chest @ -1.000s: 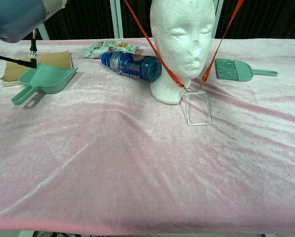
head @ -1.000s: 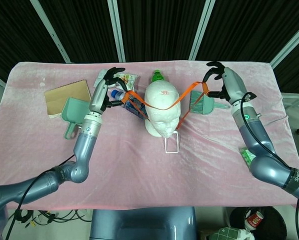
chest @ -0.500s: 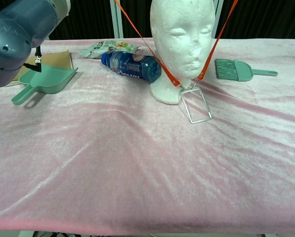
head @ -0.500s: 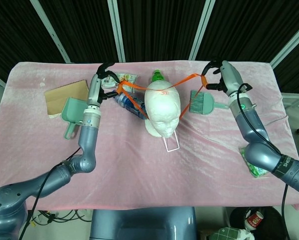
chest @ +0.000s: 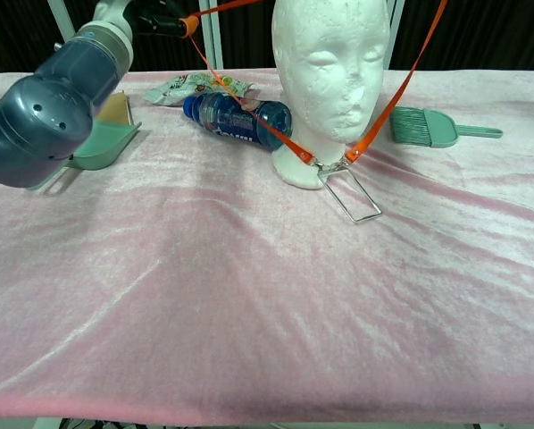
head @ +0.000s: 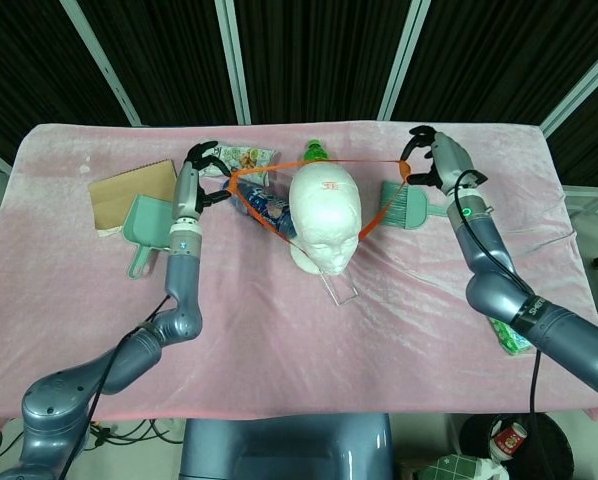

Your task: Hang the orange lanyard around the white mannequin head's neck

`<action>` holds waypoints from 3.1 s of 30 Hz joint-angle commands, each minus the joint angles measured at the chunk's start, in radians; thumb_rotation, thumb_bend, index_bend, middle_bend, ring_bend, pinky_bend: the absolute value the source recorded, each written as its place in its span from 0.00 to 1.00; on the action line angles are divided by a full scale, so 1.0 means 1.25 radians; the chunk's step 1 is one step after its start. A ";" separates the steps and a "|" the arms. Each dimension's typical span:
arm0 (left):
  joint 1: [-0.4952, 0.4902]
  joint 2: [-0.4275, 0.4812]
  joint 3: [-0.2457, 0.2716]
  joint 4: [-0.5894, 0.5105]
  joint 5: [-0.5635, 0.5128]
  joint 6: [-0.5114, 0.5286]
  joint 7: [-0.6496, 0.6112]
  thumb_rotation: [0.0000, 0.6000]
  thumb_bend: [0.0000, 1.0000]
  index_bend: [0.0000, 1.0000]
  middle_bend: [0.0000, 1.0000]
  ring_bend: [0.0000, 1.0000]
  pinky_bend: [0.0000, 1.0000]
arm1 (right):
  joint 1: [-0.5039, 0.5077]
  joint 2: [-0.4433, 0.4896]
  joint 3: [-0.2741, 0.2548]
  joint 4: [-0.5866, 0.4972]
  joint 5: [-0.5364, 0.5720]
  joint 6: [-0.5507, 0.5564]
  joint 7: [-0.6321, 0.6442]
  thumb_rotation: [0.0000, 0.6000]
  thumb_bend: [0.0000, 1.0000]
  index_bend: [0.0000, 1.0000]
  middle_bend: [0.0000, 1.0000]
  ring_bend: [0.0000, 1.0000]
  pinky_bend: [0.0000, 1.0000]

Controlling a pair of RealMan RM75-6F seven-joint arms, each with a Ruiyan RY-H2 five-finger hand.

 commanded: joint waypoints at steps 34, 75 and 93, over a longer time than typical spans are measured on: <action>0.100 0.109 0.105 -0.213 0.105 0.142 0.210 1.00 0.00 0.18 0.01 0.00 0.00 | -0.105 0.126 -0.013 -0.099 -0.147 -0.010 0.050 1.00 0.22 0.15 0.11 0.17 0.21; 0.715 0.636 0.515 -0.846 0.346 0.524 0.295 1.00 0.04 0.19 0.02 0.00 0.00 | -0.365 0.124 -0.172 -0.521 -0.316 0.099 0.132 1.00 0.59 0.17 0.91 0.94 0.95; 0.734 0.641 0.481 -0.848 0.330 0.502 0.286 1.00 0.05 0.19 0.02 0.00 0.00 | -0.217 -0.033 -0.179 -0.450 -0.146 0.070 0.046 1.00 0.64 0.17 0.91 0.94 0.95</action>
